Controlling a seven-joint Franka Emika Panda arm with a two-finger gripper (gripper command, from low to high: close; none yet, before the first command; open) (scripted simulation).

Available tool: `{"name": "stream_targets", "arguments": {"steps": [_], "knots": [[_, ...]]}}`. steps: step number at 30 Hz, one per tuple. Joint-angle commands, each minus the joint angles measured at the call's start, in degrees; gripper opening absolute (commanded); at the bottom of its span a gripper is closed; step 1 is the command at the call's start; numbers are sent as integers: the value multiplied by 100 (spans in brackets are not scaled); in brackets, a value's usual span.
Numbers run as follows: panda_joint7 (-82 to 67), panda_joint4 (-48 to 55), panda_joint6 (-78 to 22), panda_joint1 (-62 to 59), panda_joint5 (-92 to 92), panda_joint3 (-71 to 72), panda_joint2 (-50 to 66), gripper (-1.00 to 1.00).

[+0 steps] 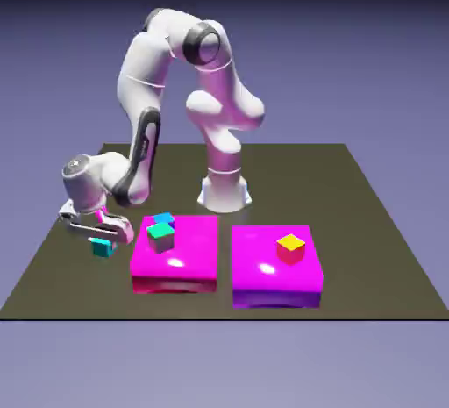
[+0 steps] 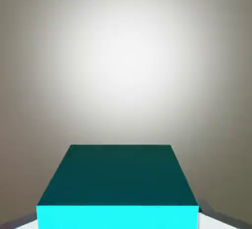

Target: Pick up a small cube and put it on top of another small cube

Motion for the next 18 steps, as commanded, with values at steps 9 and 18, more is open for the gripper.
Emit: {"name": "stream_targets", "arguments": {"steps": [9,18], "knots": [[2132,-18,-1447,791,-295,509,-1509,-100],[3570,-370,-1717,1325,-325,948,-2144,-100]]}}
